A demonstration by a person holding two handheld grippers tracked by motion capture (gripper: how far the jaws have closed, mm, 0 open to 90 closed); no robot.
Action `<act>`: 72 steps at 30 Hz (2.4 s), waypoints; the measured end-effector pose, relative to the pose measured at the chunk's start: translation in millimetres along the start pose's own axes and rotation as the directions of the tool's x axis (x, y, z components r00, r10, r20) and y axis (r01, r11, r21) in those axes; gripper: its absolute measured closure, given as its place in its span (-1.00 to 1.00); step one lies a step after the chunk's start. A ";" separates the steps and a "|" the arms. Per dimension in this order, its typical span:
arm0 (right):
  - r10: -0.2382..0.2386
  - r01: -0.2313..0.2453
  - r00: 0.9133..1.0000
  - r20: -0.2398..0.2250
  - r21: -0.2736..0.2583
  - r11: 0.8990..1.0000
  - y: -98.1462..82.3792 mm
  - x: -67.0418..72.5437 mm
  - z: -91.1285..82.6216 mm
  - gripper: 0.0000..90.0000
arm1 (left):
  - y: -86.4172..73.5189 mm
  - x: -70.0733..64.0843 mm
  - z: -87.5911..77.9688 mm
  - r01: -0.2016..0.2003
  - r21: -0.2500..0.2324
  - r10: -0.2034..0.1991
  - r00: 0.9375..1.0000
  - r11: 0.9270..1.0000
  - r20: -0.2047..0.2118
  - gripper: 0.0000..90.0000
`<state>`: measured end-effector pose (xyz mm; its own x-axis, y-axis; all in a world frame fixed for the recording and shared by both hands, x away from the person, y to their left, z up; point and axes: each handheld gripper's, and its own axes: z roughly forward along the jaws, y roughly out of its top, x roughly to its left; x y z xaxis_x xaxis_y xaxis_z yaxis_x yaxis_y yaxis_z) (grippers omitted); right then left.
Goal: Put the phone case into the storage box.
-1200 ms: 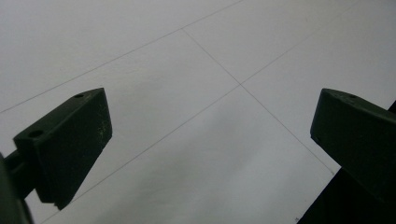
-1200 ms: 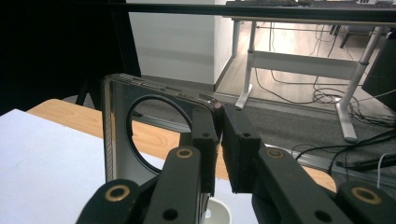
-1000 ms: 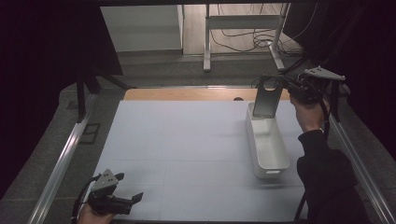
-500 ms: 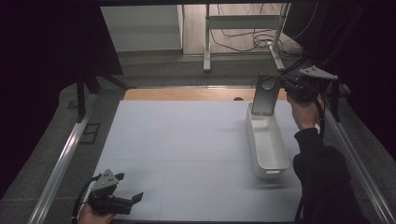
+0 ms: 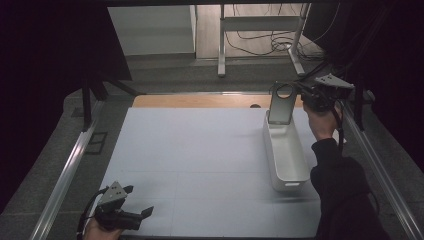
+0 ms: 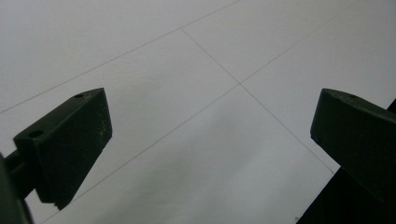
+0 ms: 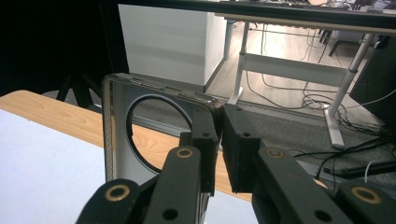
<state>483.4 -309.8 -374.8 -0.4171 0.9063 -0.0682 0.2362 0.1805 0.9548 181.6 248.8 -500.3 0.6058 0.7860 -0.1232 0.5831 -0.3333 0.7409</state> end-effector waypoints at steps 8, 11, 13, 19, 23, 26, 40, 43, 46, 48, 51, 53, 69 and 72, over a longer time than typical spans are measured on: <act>-0.007 0.007 1.000 -0.007 0.005 1.000 -10.5 -0.7 5.9 0.85 | 0.2 -0.1 0.4 -0.001 0.004 0.001 1.000 1.000 0.001 -1.00; -0.007 0.007 1.000 -0.001 0.006 1.000 -13.5 -1.2 7.8 0.86 | 0.1 -0.3 0.3 -0.003 0.004 0.003 1.000 1.000 0.000 -1.00; -0.012 0.012 1.000 -0.007 0.002 1.000 -14.4 -1.0 8.6 0.85 | 0.1 -0.3 0.3 -0.003 0.004 0.003 1.000 1.000 0.000 -1.00; -0.016 0.016 1.000 -0.005 0.000 1.000 -18.0 1.2 11.4 0.85 | 0.0 -0.6 0.4 -0.004 0.005 0.004 1.000 1.000 0.002 -1.00; -0.029 0.029 1.000 -0.012 0.008 1.000 -24.1 3.3 13.5 0.85 | 0.0 -0.5 0.4 -0.004 0.005 0.004 1.000 1.000 0.002 -1.00; -0.026 0.026 1.000 -0.011 -0.003 1.000 -27.1 3.5 14.2 0.85 | 0.1 -0.5 0.4 -0.006 0.007 0.006 1.000 1.000 0.001 -1.00; -0.037 0.036 0.999 -0.015 -0.011 0.999 -38.6 3.6 17.9 0.85 | 0.2 -1.0 0.8 -0.011 0.010 0.011 1.000 1.000 0.002 -1.00; -0.036 0.036 0.999 -0.012 -0.019 0.999 -42.6 4.0 19.2 0.85 | 0.3 -1.0 0.9 -0.012 0.011 0.012 1.000 1.000 0.003 -1.00; -0.037 0.036 0.999 -0.016 -0.021 0.999 -44.9 3.6 19.3 0.85 | 0.4 -1.1 1.0 -0.014 0.013 0.014 1.000 1.000 0.004 -1.00; -0.035 0.035 0.999 -0.019 -0.022 0.999 -45.6 3.5 19.4 0.85 | 0.4 -1.1 1.0 -0.014 0.013 0.014 1.000 1.000 0.004 -1.00; -0.038 0.038 0.999 -0.020 -0.020 0.999 -47.9 3.4 20.1 0.85 | 0.4 -1.2 1.1 -0.015 0.013 0.015 1.000 1.000 0.005 -1.00; -0.041 0.041 0.999 -0.021 -0.017 0.999 -49.4 2.8 20.4 0.85 | 0.4 -1.4 1.2 -0.015 0.014 0.015 1.000 1.000 0.007 -1.00; -0.032 0.032 0.999 -0.019 -0.007 0.999 -54.0 0.6 23.4 0.83 | 0.7 -1.9 1.5 -0.023 0.021 0.023 1.000 1.000 0.006 -1.00; -0.015 0.015 1.000 -0.019 -0.003 1.000 -54.3 -0.6 24.5 0.73 | 0.7 -1.9 1.5 -0.026 0.022 0.025 1.000 0.999 0.004 -1.00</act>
<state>492.3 -310.8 -433.7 -0.4376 0.8958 -0.0771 0.2274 0.1932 0.9545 181.7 246.2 -500.6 0.6225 0.7753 -0.1068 0.5791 -0.3645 0.7292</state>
